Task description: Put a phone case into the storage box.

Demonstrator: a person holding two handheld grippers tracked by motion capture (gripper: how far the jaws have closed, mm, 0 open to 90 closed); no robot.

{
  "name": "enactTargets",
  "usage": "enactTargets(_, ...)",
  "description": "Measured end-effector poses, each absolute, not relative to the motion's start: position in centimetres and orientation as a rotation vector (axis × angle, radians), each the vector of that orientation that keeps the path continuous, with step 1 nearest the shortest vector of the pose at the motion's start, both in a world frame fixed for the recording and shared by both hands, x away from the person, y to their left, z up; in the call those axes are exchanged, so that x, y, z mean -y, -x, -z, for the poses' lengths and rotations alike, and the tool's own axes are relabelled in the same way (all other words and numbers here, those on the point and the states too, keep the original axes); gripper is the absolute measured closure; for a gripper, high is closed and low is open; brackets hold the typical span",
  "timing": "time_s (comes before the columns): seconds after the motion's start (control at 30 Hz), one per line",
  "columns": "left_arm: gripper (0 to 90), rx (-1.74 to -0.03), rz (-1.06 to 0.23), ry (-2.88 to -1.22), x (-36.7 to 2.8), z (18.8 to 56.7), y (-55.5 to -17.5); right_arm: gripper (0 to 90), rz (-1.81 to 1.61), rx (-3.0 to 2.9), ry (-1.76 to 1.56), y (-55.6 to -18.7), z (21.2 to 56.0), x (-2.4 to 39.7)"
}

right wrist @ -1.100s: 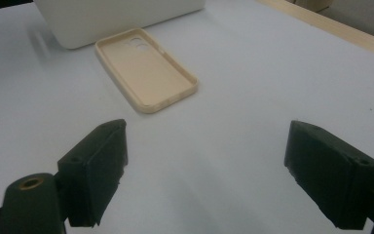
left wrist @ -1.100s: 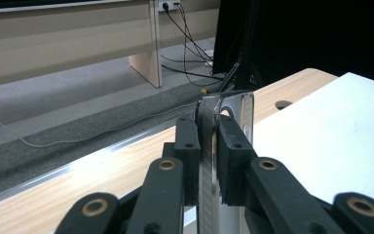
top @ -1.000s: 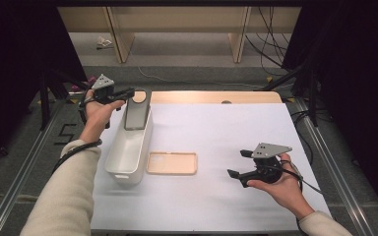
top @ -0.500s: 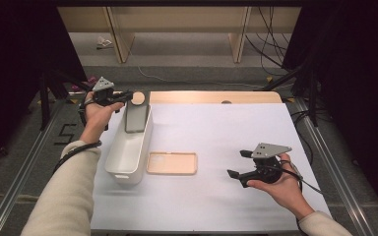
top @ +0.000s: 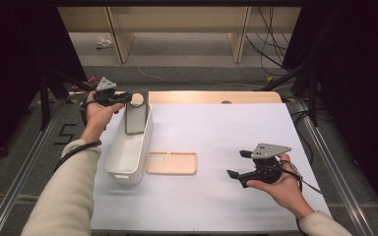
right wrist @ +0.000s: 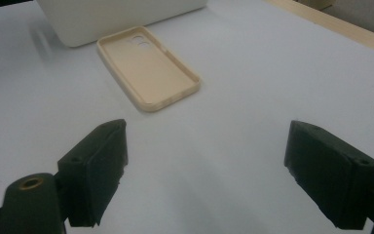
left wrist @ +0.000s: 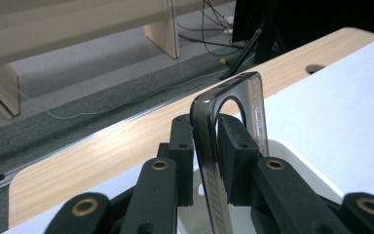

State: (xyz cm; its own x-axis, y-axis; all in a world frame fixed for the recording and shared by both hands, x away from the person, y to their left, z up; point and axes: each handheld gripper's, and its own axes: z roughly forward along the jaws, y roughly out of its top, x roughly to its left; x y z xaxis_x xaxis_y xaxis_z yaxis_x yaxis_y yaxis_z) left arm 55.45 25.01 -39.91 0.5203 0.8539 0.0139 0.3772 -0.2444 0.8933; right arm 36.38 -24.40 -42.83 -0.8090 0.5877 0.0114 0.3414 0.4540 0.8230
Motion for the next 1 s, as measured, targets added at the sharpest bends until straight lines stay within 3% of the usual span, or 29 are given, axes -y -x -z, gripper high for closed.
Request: enactTargets(1.0, 67.4, -1.155, -0.757, -1.926, -24.1, 39.8, -56.5, 17.0, -1.284, -2.441, -0.793, -36.4, 42.9, 24.3)
